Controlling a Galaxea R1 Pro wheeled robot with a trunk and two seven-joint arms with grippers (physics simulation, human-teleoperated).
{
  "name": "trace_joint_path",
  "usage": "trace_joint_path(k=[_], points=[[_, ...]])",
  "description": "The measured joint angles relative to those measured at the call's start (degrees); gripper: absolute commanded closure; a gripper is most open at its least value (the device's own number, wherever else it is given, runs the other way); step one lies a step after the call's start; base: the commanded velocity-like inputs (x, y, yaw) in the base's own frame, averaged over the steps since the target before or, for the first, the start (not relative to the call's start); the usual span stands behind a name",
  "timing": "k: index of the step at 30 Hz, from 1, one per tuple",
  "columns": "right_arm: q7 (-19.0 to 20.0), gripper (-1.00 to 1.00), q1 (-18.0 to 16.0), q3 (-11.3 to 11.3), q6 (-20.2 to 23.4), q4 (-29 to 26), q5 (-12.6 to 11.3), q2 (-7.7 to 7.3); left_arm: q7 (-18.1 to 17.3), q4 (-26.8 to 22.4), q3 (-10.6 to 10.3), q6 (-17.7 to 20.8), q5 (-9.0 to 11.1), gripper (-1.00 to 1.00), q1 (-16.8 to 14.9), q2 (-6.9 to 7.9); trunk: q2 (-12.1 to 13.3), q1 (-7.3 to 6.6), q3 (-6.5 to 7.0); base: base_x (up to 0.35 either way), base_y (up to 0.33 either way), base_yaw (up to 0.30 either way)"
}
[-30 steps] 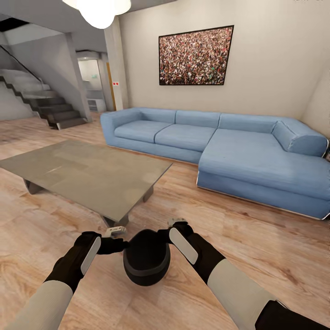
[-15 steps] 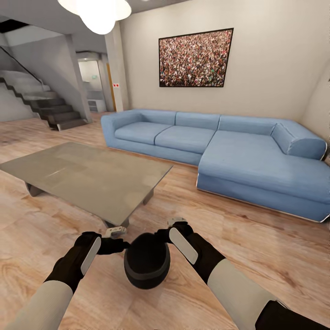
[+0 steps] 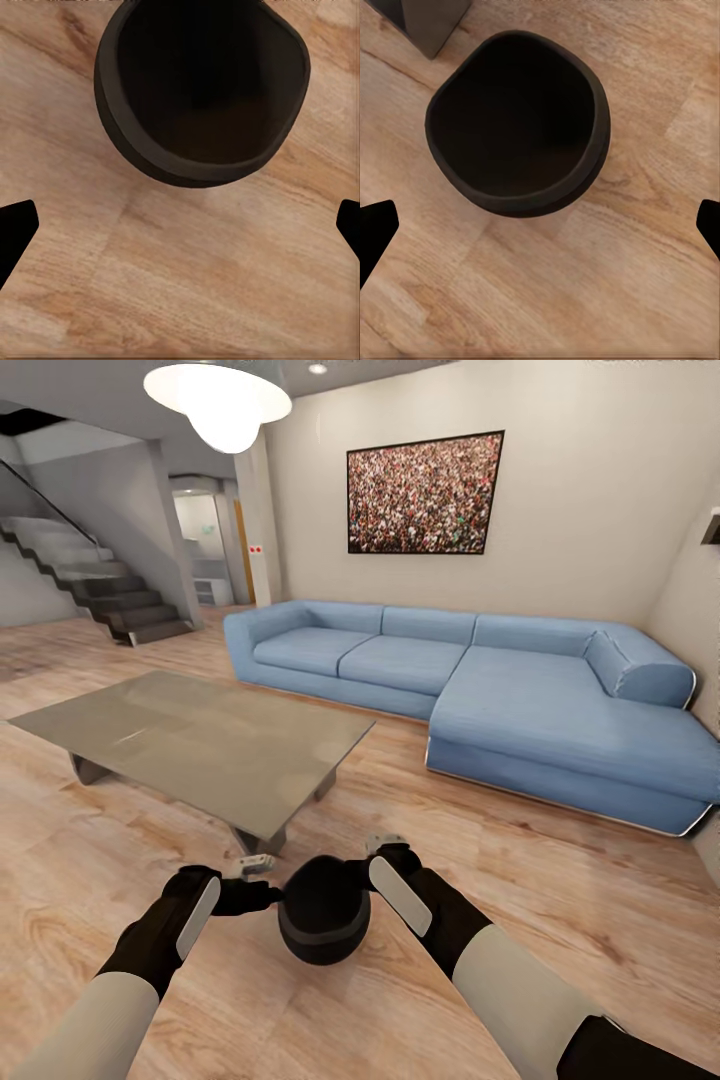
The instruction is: Place each of the two pumpkins and all three candles from the living room inside a cabinet in the living room (use any cabinet), then make sure every cabinet is closed, and position the cauldron so it is next to a table in the living room.
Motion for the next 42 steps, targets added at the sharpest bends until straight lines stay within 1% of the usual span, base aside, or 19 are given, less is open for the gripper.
trace_joint_path(k=[12,19,21,22,24,25,27,29,30,33,34,35,37,38,40,41,42], points=[[0.0,-1.00,0.1,0.0,0.0,0.0,0.1,0.00,0.0,0.3,0.0,0.0,-0.1,-1.00,0.0,0.00,4.8,-2.64,2.15,-0.009,0.000,0.000],[-0.4,-1.00,0.3,-0.2,-0.1,0.1,0.8,0.00,0.1,1.4,0.0,0.0,-0.2,-1.00,0.0,0.02,7.6,-4.18,3.41,0.000,0.000,0.000],[-0.4,-1.00,0.5,-0.4,-0.2,0.1,0.9,0.00,0.3,1.6,0.0,-0.1,-0.3,-1.00,0.0,0.26,8.4,-4.62,3.77,0.000,0.000,0.000],[-0.5,-1.00,0.5,-0.5,-0.2,0.2,1.0,0.00,0.3,1.9,0.0,-0.2,-0.3,-1.00,0.0,0.38,8.8,-4.84,3.95,0.000,0.000,0.000],[-0.6,-1.00,0.6,-0.6,-0.2,0.1,1.1,-0.58,0.2,3.6,0.0,-0.5,-0.3,-1.00,0.0,0.50,9.6,-5.28,4.31,0.000,0.000,0.000],[-0.7,-1.00,0.7,-0.6,-0.2,0.1,1.1,-1.04,0.3,5.2,0.0,-0.7,-0.4,-1.00,0.0,0.54,10.0,-5.50,4.48,0.000,0.000,0.000],[-0.7,-1.00,0.7,-0.6,-0.2,0.1,1.0,-1.38,0.2,7.0,0.1,-1.0,-0.6,-1.00,0.0,0.59,10.8,-5.94,4.85,0.000,0.000,0.000],[-0.8,-1.00,0.7,-0.6,-0.2,0.1,1.0,-1.67,0.1,9.4,0.1,-2.4,-1.5,-1.00,0.0,0.70,11.6,-6.38,5.20,0.000,0.000,0.000],[-0.9,-1.00,0.9,-0.6,-0.2,0.1,1.1,-1.81,0.1,11.1,0.1,-3.7,-2.1,-1.00,0.0,0.82,12.0,-6.59,5.38,0.000,0.000,0.000],[-0.9,-1.00,1.3,-0.6,-0.2,0.1,1.0,-1.98,0.0,14.2,0.2,-5.7,-2.7,-1.00,0.1,0.98,13.2,-7.25,5.92,0.000,0.000,0.000],[-0.9,-1.00,1.7,-0.7,-0.2,0.2,1.0,-2.12,0.0,16.3,0.2,-7.2,-3.0,-1.00,0.1,1.08,13.6,-7.47,6.10,0.000,0.000,0.000],[-0.9,-1.00,2.0,-0.7,-0.2,0.2,1.0,-2.30,0.0,17.4,0.2,-8.0,-3.1,-1.00,0.0,1.13,14.0,-7.69,6.28,0.000,0.000,0.000],[-0.9,-1.00,3.4,-0.7,-0.2,0.2,1.0,-3.58,0.1,21.7,0.1,-11.5,-3.5,-1.00,0.0,1.21,14.8,-8.13,6.63,0.000,0.000,0.000],[-0.9,-1.00,3.9,-0.7,-0.3,0.2,1.0,-3.93,0.2,22.8,0.1,-12.4,-3.7,-1.00,0.0,1.21,15.2,-8.35,6.82,0.000,0.000,0.000],[-0.9,-1.00,5.7,-0.7,-0.3,0.2,1.0,-5.13,0.2,26.3,0.1,-15.4,-4.8,-1.00,0.0,1.22,16.0,-8.79,7.17,0.000,0.000,0.000],[-0.9,-1.00,7.0,-0.7,-0.3,0.2,1.0,-5.99,0.3,28.4,0.1,-17.5,-5.3,-1.00,0.0,1.23,16.4,-9.01,7.35,0.000,0.000,0.000],[-0.9,-1.00,7.6,-0.7,-0.4,0.2,1.0,-6.43,0.3,29.6,0.1,-18.6,-5.4,-1.00,0.0,1.23,16.8,-9.23,7.53,0.000,0.000,0.000]])
